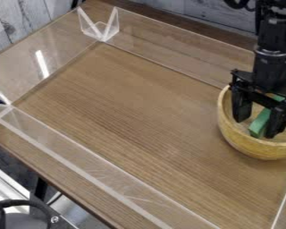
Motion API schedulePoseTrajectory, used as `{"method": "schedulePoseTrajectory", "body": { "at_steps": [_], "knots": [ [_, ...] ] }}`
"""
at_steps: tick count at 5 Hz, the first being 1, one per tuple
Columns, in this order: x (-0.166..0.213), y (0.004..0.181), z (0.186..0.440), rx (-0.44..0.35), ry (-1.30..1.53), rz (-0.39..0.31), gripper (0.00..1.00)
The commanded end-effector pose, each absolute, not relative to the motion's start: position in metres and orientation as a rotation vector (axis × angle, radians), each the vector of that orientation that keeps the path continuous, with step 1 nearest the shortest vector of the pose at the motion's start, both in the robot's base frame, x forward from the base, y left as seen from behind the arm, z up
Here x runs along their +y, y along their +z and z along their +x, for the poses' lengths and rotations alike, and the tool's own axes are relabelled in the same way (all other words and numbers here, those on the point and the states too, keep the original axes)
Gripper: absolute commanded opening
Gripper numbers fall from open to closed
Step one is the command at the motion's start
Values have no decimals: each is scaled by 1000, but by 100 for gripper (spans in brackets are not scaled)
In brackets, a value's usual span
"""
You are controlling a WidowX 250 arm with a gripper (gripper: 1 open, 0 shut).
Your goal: Put the green block in the brown bowl
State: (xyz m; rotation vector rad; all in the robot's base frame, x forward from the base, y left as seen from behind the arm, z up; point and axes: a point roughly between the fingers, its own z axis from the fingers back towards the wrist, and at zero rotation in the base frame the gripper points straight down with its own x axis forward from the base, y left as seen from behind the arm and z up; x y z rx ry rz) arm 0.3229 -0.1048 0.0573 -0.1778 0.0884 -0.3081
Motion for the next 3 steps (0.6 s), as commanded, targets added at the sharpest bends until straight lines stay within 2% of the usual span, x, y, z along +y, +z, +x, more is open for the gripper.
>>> {"method": "schedulePoseTrajectory", "body": {
  "at_steps": [1, 3],
  "knots": [
    [-101, 91, 331, -7, -304, -179, 100],
    [-97, 103, 329, -23, -294, -183, 100]
  ]
}}
